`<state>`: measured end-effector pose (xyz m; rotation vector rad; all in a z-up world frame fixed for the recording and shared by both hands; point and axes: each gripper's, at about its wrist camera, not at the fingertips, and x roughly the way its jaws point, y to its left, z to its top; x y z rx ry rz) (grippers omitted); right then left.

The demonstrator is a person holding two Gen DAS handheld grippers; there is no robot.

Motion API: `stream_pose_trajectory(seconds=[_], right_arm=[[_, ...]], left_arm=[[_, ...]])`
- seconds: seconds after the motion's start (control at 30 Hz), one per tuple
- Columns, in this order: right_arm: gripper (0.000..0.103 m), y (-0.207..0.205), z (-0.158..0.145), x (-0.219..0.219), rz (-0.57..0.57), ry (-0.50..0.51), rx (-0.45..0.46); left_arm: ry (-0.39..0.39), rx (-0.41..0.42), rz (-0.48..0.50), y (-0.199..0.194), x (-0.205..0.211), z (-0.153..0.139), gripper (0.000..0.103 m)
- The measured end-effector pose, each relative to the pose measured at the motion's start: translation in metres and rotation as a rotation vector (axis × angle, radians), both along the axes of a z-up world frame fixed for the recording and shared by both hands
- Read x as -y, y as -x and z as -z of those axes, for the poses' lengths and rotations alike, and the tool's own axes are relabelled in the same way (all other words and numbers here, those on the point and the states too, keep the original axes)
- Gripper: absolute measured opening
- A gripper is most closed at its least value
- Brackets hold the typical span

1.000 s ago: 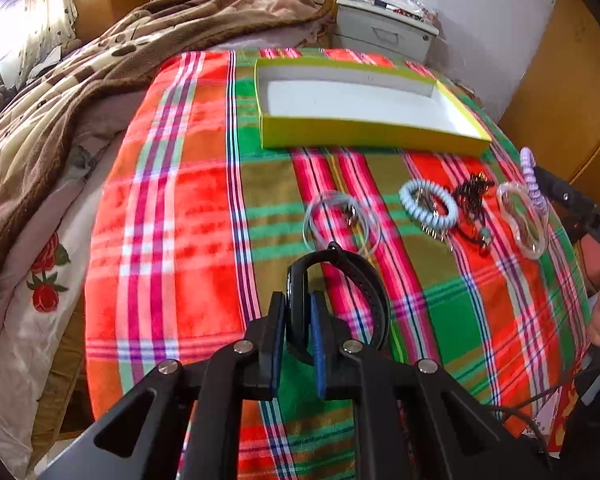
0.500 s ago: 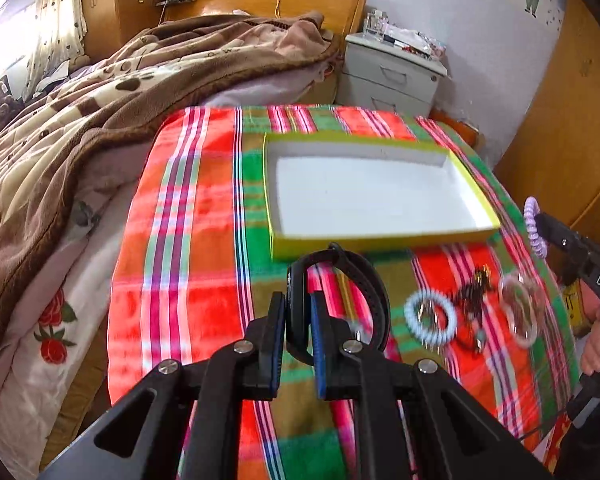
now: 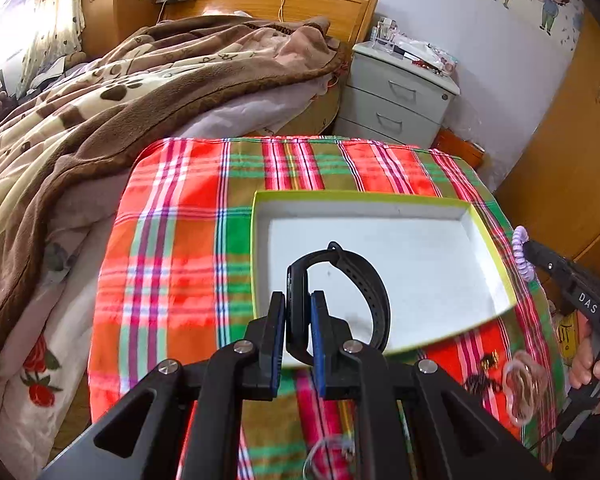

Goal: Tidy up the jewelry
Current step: 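Carry the hair tie with the right tool while the left tool carries the band into the yellow box, then open the right tool to drop the hair tie while the left tool releases the band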

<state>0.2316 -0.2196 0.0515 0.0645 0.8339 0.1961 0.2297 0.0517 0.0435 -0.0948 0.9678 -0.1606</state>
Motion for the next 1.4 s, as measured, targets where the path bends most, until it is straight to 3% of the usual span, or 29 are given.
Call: stream_pose_trajectory(seconds=[0.6, 0.73, 1.03, 1.4], right_arm=[[0.010, -0.072, 0.039, -0.014, -0.042, 0.091, -0.127], [0.010, -0.081, 0.045, -0.021, -0.061, 0.136, -0.158], [0.010, -0.093, 0.057, -0.024, -0.061, 0.176, -0.194], [0.010, -0.096, 0.062, -0.022, -0.056, 0.162, -0.215]], left_arm=[[-0.001, -0.094, 0.002, -0.077, 0.018, 0.044, 0.013], [-0.033, -0.096, -0.006, -0.081, 0.020, 0.050, 0.013], [-0.021, -0.107, -0.007, -0.084, 0.017, 0.055, 0.013], [-0.006, -0.115, -0.012, -0.087, 0.016, 0.057, 0.014]])
